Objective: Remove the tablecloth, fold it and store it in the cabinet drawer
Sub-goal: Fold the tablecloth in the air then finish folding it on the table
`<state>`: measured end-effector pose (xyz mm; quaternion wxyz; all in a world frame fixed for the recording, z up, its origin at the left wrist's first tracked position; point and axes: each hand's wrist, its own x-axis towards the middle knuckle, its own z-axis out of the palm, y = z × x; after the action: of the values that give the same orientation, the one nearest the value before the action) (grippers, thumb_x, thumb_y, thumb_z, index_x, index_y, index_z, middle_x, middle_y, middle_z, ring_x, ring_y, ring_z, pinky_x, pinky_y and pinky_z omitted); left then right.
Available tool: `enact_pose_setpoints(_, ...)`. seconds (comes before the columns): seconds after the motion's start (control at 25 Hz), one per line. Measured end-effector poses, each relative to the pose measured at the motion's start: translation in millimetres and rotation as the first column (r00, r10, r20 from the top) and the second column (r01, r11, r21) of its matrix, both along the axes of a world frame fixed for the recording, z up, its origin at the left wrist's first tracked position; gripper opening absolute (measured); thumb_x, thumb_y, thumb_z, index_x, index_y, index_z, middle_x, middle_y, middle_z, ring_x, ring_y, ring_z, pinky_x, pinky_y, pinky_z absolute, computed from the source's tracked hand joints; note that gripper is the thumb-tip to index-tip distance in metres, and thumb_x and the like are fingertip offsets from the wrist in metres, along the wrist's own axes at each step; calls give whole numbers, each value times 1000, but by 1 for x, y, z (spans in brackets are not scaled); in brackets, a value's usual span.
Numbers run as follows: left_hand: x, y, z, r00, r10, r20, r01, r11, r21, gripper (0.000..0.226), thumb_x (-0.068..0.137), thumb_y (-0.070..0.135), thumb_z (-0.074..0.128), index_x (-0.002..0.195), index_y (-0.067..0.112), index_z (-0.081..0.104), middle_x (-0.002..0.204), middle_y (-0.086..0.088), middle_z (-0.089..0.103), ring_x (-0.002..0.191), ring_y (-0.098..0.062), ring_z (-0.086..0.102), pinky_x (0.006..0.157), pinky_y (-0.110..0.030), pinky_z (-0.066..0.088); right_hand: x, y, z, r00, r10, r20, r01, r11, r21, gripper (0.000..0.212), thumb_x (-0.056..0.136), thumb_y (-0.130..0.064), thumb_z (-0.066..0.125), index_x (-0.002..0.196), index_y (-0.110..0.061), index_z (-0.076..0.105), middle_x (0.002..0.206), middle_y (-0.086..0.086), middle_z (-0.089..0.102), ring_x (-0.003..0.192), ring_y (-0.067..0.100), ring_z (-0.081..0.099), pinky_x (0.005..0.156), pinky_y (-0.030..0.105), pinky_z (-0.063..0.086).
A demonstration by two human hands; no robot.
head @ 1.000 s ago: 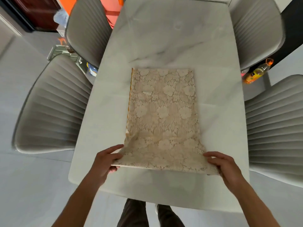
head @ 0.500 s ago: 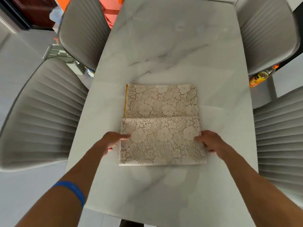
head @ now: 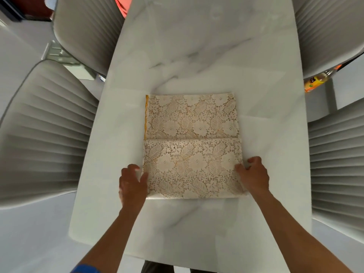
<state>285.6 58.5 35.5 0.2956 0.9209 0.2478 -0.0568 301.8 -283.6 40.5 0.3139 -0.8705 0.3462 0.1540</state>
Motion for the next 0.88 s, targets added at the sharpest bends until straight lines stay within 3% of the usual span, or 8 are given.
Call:
enact_pose_setpoints(0.12, -24, -4, -3, 976, -218, 20, 217, 974, 70, 10, 91, 8, 59, 98, 14, 63, 97, -9, 52, 84, -31, 55, 64, -39, 45, -20, 5, -4, 997, 74, -31, -76, 994, -79, 35, 92, -42, 57, 94, -7, 56, 94, 12, 63, 80, 29, 57, 70, 35, 43)
enact_pose_setpoints(0.28, -30, 3, 3, 982, -184, -35, 184, 983, 20, 22, 83, -4, 61, 91, 16, 65, 99, -9, 52, 85, -32, 58, 68, -41, 52, -24, 1, 2, 998, 68, 7, -68, 998, -5, 28, 94, -35, 58, 94, -8, 50, 86, 8, 63, 79, 30, 59, 69, 36, 43)
enact_pose_setpoints(0.36, -39, -4, 5, 907, -418, -41, 419, 891, 178, 40, 73, -9, 62, 104, 16, 62, 117, -11, 53, 99, -34, 52, 72, -43, 55, -29, -2, 4, 998, 61, 1, -61, 997, 42, 30, 90, -33, 61, 98, -12, 43, 81, 1, 59, 77, 30, 60, 66, 35, 41)
enact_pose_setpoints(0.48, -51, -14, 7, 709, -700, -86, 702, 690, 178, 60, 60, 8, 72, 118, 16, 58, 134, -12, 52, 118, -33, 46, 81, -40, 55, -44, -9, 2, 983, 166, -71, -162, 985, 63, 36, 85, -34, 64, 101, -16, 37, 80, -2, 58, 70, 20, 57, 57, 32, 38)
enact_pose_setpoints(0.56, -49, -15, 6, 675, -728, -120, 732, 640, 233, 62, 58, 9, 74, 118, 11, 61, 131, -17, 55, 116, -37, 51, 74, -39, 58, -48, -12, 2, 980, 188, -72, -182, 980, 81, 28, 87, -26, 62, 97, -14, 39, 77, 0, 58, 67, 18, 55, 54, 30, 37)
enact_pose_setpoints(0.68, -50, -22, 10, 647, -741, -183, 744, 560, 365, 52, 61, -10, 68, 111, 3, 65, 120, -20, 64, 103, -39, 62, 68, -38, 60, -60, -8, 4, 988, 154, 22, -156, 979, 128, 13, 91, -16, 56, 89, -13, 44, 73, 3, 56, 68, 25, 54, 57, 32, 39)
enact_pose_setpoints(0.76, -50, -25, 10, 664, -718, -209, 734, 574, 363, 52, 58, -12, 72, 108, -1, 66, 116, -21, 66, 101, -39, 65, 64, -40, 61, -77, 3, 5, 986, 124, 111, -138, 982, 127, 9, 94, -9, 49, 86, -13, 47, 76, 6, 58, 72, 29, 56, 60, 35, 41)
enact_pose_setpoints(0.88, -51, -22, 13, 638, -741, -209, 759, 559, 335, 53, 62, 1, 79, 113, -5, 65, 117, -21, 66, 104, -40, 65, 69, -44, 62, -110, 21, 6, 988, 98, 123, -101, 995, 20, 20, 89, -9, 52, 107, -16, 56, 108, 12, 58, 97, 36, 58, 78, 40, 47)
